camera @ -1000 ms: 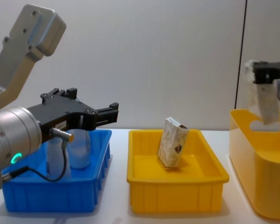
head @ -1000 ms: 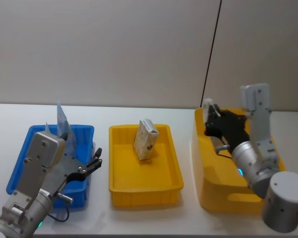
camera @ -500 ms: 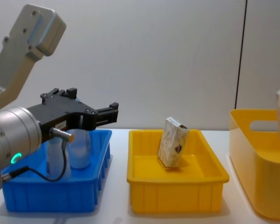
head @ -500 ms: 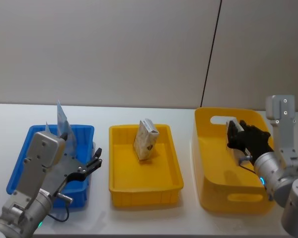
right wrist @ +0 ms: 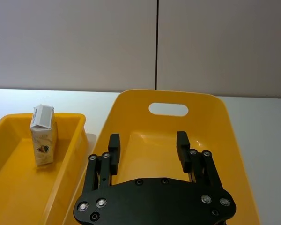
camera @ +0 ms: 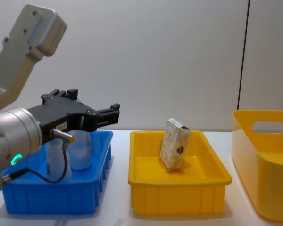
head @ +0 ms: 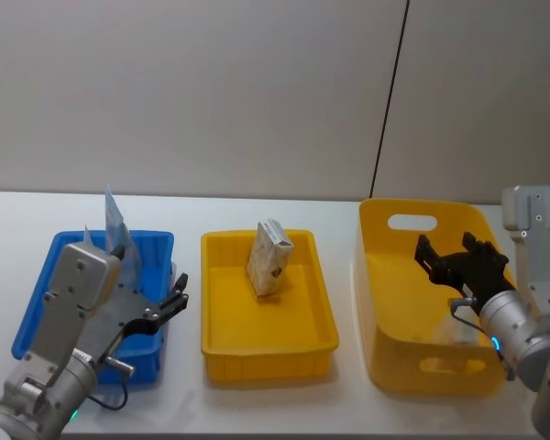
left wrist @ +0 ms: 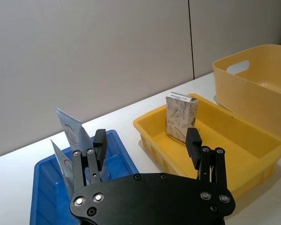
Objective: Bimanual collaborative sorting of washing and personal care products
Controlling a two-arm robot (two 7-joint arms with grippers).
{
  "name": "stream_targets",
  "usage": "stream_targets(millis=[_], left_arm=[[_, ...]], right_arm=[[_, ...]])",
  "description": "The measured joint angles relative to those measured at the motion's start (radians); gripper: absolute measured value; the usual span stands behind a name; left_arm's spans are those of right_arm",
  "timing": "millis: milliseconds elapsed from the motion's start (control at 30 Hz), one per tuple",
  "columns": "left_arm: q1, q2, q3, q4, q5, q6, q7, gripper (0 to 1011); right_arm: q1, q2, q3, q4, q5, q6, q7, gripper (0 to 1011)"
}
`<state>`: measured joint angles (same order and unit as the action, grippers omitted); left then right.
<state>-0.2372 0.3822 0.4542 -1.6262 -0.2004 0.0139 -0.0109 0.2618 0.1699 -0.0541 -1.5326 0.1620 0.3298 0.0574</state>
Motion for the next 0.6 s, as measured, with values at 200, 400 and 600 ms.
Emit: stream_targets(millis=[200,400,600], left_arm=[[0.000,0.000,0.000,0.000,0.000,0.000,0.000,1001],[0.000,0.000,0.000,0.000,0.000,0.000,0.000,1001],[0.003,0.001,-0.003,-0.003,0.004,0.001,0.003,1001]], right_arm=[[-0.011,0.007,-0.001,-0.014,-0.002,-0.025,0.024,870],[-0.023,0.017,-0.010,-0.036,-0.004,-0.061,0.058,1002],[-0.031,0.023,-0.017,-0.052,-0.005,-0.082,0.077,1002]])
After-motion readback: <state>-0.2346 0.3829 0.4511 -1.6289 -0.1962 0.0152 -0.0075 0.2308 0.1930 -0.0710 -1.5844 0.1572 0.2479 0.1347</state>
